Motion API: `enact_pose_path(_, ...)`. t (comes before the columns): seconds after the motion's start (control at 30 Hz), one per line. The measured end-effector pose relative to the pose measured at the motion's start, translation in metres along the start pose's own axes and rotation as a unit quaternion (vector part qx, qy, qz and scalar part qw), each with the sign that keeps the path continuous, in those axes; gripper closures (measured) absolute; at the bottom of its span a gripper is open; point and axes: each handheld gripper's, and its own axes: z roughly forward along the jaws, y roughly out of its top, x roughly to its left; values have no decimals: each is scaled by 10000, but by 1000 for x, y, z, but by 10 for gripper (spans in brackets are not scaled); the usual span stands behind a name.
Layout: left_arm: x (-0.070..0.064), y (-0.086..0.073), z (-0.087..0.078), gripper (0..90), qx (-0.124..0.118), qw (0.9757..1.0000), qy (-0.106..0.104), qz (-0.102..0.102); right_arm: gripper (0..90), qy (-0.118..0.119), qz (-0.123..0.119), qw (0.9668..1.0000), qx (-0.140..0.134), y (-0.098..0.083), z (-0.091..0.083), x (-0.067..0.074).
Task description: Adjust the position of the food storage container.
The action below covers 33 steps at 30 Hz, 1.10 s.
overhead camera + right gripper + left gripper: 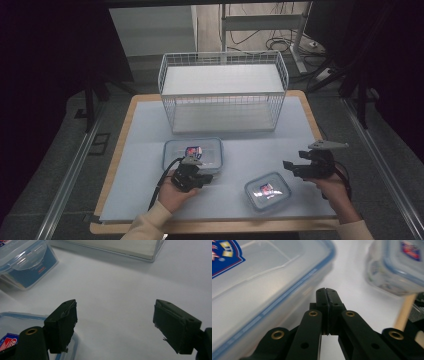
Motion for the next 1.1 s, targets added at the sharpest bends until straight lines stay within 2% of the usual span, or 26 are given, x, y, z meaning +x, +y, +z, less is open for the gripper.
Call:
enact_pose_path(0.03,0,0,0,899,0,10000,0,0,195,0,-6,10000,1,0,0,0)
enact_pose_path(0.07,-1,-5,-17,899,-195,9998,22,-47,195,-1,-20,10000,-4,0,-1,0)
enact_pose_path(0.13,3,-9,-37,899,-425,9990,98,-134,195,-16,-4,10000,-22,0,-2,0)
enact_pose_path(0.17,3,-9,-37,899,-425,9990,98,-134,195,-18,4,10000,-34,0,-2,0)
enact_pose_path(0.2,11,-13,-57,899,-652,9972,226,-278,196,-24,22,10000,-41,1,-3,0)
enact_pose_path(0.3,29,-22,-85,899,-938,9931,436,-548,196,-20,6,10000,-61,2,-4,0)
enact_pose_path(0.4,50,-33,-102,899,-1031,9883,751,-835,196,-4,-10,10000,-69,2,-3,1)
enact_pose_path(0.43,50,-33,-102,899,-1031,9883,751,-835,196,-4,-10,10000,-69,2,-3,1)
enact_pose_path(0.5,70,-43,-111,900,-1061,9839,913,-1111,196,-2,-6,10000,-61,2,-3,1)
enact_pose_path(0.53,75,-47,-112,900,-1048,9827,951,-1193,197,-1,-3,10000,-57,2,-3,1)
enact_pose_path(0.57,75,-47,-112,900,-1048,9827,951,-1193,197,-1,-3,10000,-57,2,-3,1)
enact_pose_path(0.63,90,-55,-107,900,-968,9805,962,-1413,197,-18,18,10000,-36,2,-3,0)
enact_pose_path(0.77,97,-61,-97,900,-818,9809,872,-1533,197,-21,20,10000,-48,1,-2,-1)
enact_pose_path(0.83,99,-62,-87,900,-705,9818,754,-1592,196,-23,26,10000,-50,1,-3,-1)
enact_pose_path(0.87,99,-62,-87,900,-705,9818,754,-1592,197,-24,18,10000,-48,1,-3,-1)
enact_pose_path(0.9,98,-61,-84,900,-618,9823,850,-1554,196,-28,16,10000,-49,1,-3,-1)
enact_pose_path(0.93,98,-61,-84,900,-618,9823,850,-1554,196,-28,16,10000,-49,1,-3,-1)
enact_pose_path(1.0,101,-62,-84,900,-647,9818,723,-1636,197,-34,18,10000,-53,1,-3,-1)
enact_pose_path(1.1,101,-61,-81,900,-608,9815,804,-1626,196,-45,13,10000,-38,1,-2,-1)
